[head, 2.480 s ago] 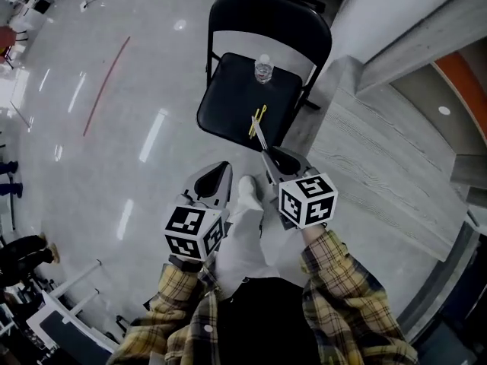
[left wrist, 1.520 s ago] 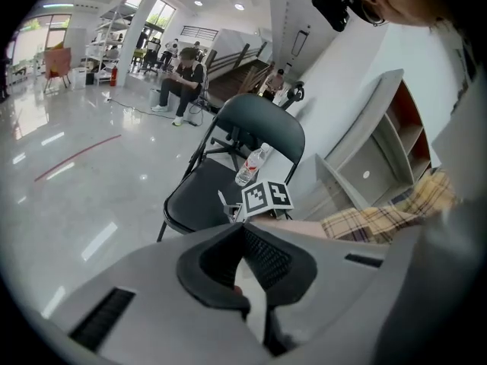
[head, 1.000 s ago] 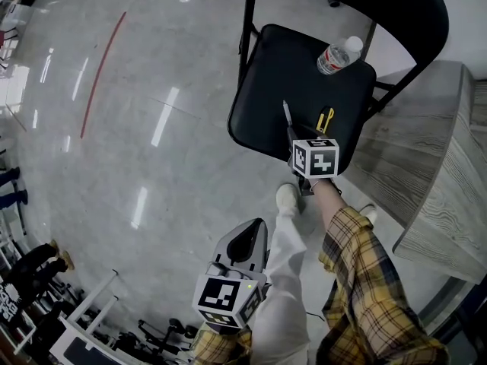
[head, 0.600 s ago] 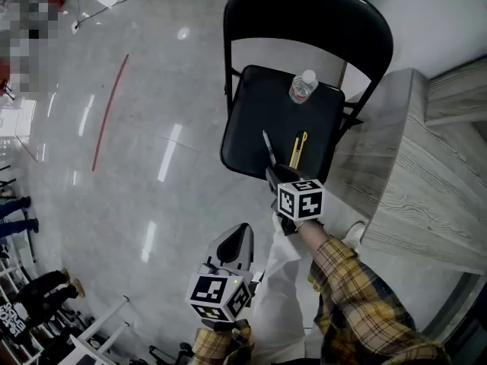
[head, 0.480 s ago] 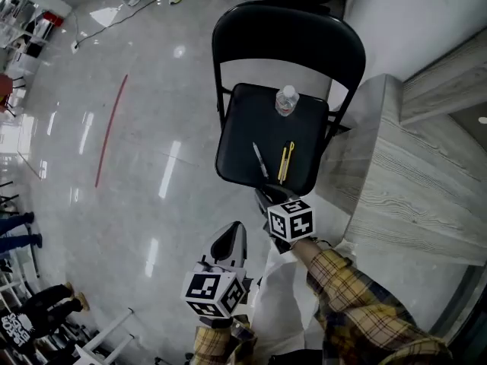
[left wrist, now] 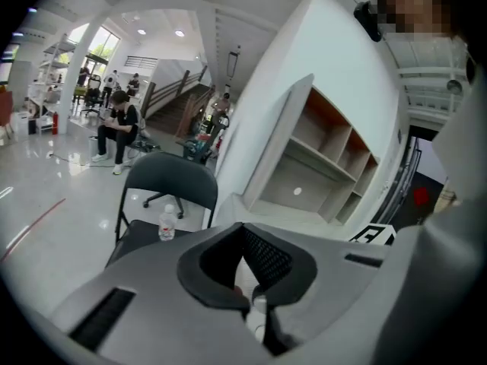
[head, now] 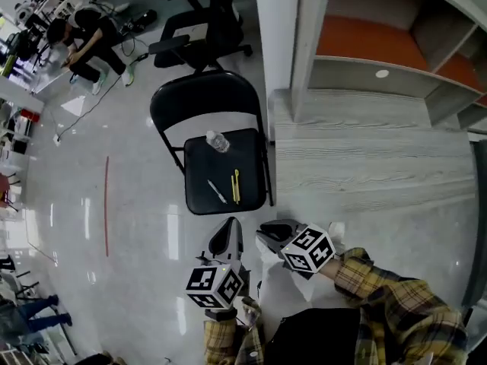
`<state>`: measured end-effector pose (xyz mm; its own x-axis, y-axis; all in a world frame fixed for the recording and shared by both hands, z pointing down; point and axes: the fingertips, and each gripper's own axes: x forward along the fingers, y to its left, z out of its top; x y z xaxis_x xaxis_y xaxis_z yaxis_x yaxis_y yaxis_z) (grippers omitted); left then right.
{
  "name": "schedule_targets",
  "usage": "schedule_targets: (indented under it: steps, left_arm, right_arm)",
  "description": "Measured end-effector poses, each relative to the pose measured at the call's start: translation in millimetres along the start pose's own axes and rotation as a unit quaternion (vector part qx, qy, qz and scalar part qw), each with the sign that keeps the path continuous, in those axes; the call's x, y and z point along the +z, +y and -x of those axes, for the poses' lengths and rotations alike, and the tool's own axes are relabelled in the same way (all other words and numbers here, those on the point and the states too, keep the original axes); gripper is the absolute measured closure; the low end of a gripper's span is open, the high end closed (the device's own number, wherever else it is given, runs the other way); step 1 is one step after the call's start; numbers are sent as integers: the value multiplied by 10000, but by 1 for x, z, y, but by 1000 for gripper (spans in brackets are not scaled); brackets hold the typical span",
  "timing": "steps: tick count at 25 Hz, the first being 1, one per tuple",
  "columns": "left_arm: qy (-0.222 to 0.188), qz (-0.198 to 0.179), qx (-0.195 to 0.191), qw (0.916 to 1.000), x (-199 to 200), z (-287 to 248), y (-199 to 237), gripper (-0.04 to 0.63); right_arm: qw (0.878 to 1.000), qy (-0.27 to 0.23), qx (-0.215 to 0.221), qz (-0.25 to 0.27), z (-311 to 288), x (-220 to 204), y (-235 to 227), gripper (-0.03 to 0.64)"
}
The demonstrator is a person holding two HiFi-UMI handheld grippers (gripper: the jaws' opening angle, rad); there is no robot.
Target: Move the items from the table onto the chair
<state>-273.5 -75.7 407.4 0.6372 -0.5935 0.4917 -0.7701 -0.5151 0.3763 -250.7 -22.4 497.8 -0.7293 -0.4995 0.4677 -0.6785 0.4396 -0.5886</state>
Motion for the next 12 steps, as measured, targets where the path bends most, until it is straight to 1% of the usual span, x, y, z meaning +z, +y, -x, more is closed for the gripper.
schedule_targets:
  steps: [2, 4, 8, 10, 12]
  left_arm:
    - [69, -113, -334, 9994, -1, -11, -50, 592]
    - [126, -207, -640, 9977, -1, -21, -101, 592]
    - [19, -428, -1134, 9926, 3, -46, -204, 592]
    - [-61, -551, -1291, 9901, 5, -57, -253, 592]
    - [-138, -693, -1421, 9873, 8, -66, -299, 592]
  right_arm:
    - [9987, -336, -349, -125, 65, 9, -19, 552]
    - [9944, -730, -731, -215, 132, 18, -37, 552]
    - [9772, -1564, -1423, -197, 265, 33, -77, 552]
    - [9674, -1938, -1623, -156, 324, 40, -92, 552]
    - [9600, -2231, -1689, -122, 373, 45, -102, 554]
